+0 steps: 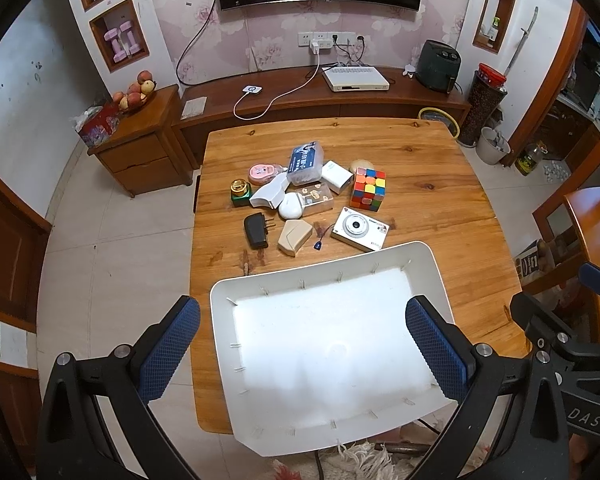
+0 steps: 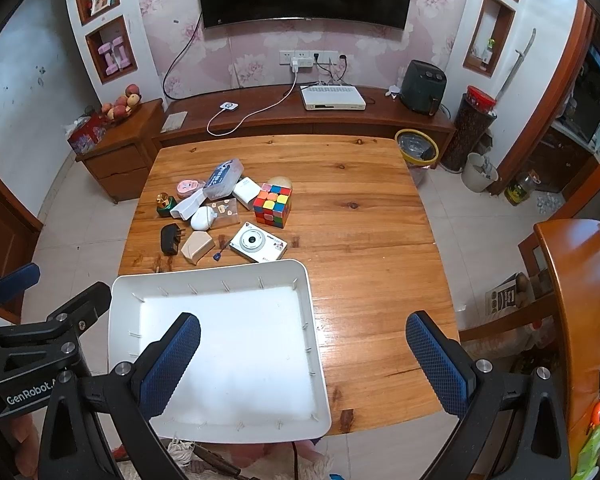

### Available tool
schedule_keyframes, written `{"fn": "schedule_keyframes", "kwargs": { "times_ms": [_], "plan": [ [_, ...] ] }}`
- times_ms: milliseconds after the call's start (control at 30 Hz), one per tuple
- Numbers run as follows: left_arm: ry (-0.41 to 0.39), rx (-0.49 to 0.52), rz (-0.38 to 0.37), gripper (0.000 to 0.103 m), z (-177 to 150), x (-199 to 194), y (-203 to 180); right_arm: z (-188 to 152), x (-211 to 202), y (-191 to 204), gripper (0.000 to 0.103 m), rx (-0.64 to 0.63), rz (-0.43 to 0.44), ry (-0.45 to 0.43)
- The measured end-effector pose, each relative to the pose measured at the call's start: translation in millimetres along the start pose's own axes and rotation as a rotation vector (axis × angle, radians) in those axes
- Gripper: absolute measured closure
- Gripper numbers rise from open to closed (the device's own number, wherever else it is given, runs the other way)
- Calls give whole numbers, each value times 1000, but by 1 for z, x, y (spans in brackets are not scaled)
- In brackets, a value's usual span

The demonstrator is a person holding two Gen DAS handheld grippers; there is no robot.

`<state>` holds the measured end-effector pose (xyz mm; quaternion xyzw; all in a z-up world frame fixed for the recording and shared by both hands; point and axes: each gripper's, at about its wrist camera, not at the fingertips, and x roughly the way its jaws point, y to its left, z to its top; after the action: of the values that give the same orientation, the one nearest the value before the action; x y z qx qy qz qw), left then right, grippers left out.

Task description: Organize rigid objects

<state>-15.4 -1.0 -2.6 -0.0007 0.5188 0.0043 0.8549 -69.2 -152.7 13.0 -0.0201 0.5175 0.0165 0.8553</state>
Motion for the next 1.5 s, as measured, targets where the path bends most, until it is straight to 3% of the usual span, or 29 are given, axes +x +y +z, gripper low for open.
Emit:
{"fn": "schedule_keyframes", "kwargs": {
  "times_ms": [433, 1100, 1500],
  "plan": [
    [-3, 4, 1, 1, -1, 0, 1, 2, 1, 9, 0, -6, -11, -1],
    [7, 49, -81, 1, 21, 26, 37, 13, -1, 51, 0, -16, -100, 4],
    [23, 78, -60, 1, 25, 31, 39, 21, 6, 55, 0, 1, -90, 2]
  ]
}}
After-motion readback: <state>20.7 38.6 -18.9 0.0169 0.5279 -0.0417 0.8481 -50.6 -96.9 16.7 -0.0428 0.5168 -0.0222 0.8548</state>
